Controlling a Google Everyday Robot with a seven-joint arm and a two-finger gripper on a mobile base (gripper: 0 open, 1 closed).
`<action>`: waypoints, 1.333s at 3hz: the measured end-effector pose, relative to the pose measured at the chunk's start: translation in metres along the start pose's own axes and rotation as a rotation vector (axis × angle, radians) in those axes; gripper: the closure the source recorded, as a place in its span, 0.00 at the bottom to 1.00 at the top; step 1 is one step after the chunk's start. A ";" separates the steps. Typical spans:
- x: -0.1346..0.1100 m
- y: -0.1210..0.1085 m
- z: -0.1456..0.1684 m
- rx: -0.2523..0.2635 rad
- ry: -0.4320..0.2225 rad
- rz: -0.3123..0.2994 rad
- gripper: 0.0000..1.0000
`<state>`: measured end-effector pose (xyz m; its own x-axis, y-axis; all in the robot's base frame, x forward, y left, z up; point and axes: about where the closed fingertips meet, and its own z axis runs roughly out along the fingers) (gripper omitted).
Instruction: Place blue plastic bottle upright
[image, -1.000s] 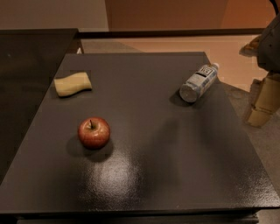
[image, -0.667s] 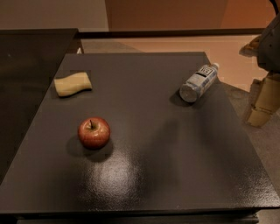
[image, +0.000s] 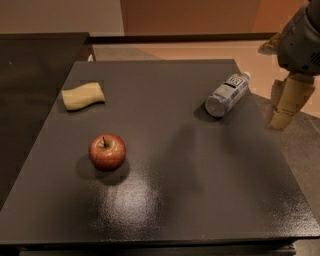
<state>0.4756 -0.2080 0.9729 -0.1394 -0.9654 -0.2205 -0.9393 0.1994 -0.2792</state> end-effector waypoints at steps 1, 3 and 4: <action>-0.006 -0.031 0.023 0.005 0.004 -0.064 0.00; -0.008 -0.105 0.069 -0.007 0.048 -0.248 0.00; -0.006 -0.135 0.091 -0.028 0.049 -0.355 0.00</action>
Offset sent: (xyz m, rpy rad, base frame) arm 0.1363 -0.0019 -0.0359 -0.1102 -0.0385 0.2218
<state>0.6315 -0.2137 0.9263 0.1834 -0.9806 -0.0693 -0.9398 -0.1542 -0.3049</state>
